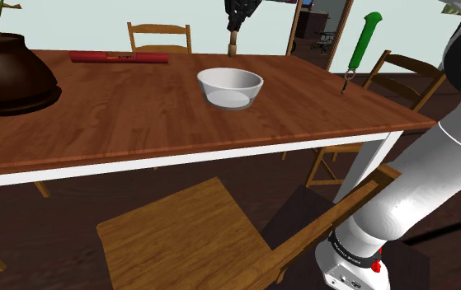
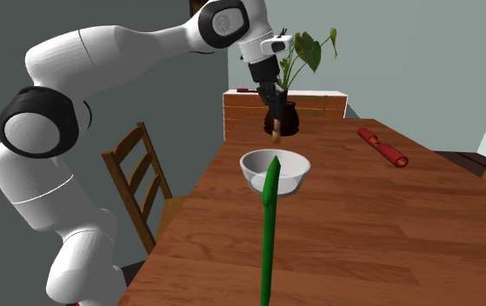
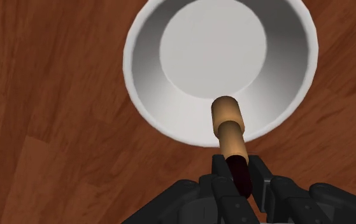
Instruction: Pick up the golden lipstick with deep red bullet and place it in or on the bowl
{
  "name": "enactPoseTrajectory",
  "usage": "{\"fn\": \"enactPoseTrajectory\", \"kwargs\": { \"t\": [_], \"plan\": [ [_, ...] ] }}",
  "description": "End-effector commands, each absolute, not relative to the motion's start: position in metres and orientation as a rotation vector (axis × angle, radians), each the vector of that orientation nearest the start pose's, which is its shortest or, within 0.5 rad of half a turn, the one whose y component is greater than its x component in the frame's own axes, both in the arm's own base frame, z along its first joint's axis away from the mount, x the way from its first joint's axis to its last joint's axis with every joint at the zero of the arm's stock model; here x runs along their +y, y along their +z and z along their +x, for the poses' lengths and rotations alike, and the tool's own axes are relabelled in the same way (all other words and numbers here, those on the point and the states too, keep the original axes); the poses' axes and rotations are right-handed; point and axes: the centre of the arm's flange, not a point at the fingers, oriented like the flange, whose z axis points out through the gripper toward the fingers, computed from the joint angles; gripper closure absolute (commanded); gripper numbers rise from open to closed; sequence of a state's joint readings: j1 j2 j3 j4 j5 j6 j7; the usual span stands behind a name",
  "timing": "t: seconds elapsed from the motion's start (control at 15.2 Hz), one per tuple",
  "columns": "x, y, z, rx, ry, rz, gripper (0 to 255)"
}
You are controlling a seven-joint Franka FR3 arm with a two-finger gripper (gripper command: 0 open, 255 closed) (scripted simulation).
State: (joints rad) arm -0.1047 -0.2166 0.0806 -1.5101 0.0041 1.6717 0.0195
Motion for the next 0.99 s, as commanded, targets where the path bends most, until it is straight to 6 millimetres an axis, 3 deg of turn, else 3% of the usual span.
{"fn": "enactPoseTrajectory", "kwargs": {
  "t": [0.0, 0.66, 0.92],
  "plan": [
    [-0.004, 0.764, 0.480, 0.065, -0.593, -3.099, 255],
    [-0.004, 0.711, 0.480, 0.065, -0.593, -3.099, 255],
    [-0.004, 0.711, 0.480, 0.065, -0.593, -3.099, 255]
  ]
}}
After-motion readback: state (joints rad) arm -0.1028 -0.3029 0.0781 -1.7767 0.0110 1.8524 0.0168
